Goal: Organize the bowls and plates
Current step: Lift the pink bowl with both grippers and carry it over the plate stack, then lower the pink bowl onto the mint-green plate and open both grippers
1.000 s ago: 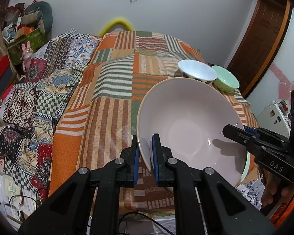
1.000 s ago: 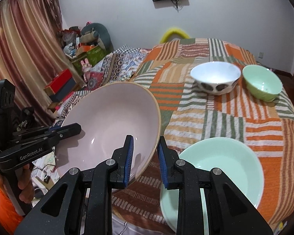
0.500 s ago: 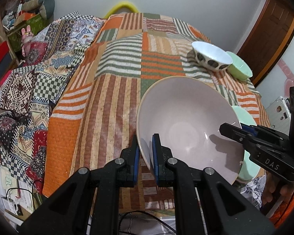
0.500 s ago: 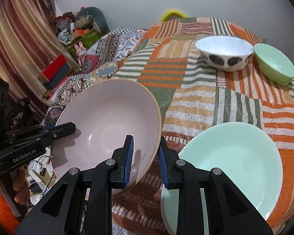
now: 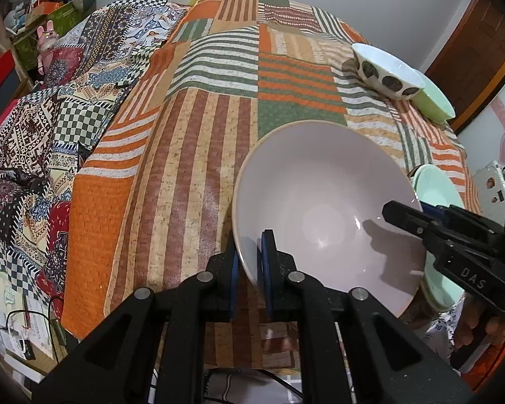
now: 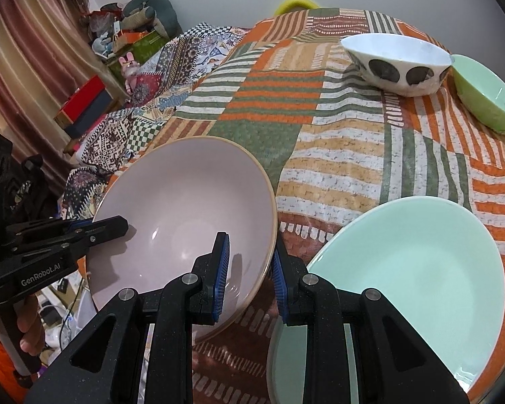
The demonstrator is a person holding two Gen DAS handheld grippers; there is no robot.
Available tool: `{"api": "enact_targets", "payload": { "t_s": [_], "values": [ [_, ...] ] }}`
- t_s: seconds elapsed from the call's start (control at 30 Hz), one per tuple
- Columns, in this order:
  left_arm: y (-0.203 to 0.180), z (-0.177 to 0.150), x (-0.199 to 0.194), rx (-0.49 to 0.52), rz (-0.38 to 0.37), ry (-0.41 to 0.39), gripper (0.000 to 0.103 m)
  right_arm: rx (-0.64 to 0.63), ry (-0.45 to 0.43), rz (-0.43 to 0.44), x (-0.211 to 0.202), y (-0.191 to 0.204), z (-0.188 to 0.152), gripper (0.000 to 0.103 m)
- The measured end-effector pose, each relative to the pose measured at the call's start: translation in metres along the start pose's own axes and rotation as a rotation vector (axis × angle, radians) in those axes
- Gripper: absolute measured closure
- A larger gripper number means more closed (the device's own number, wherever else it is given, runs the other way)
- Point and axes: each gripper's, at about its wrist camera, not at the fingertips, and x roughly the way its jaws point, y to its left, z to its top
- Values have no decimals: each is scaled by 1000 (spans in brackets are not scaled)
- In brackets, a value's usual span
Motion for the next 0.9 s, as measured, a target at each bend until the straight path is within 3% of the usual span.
{"api": "enact_targets", "payload": {
  "t_s": [0.5, 0.9],
  "values": [
    [8, -4, 5, -52, -20, 41, 89, -24, 1, 6, -1, 4, 3, 78],
    [0, 4, -36, -24, 12, -49, 77, -29, -66, 12, -38, -4, 4, 71]
  ]
}}
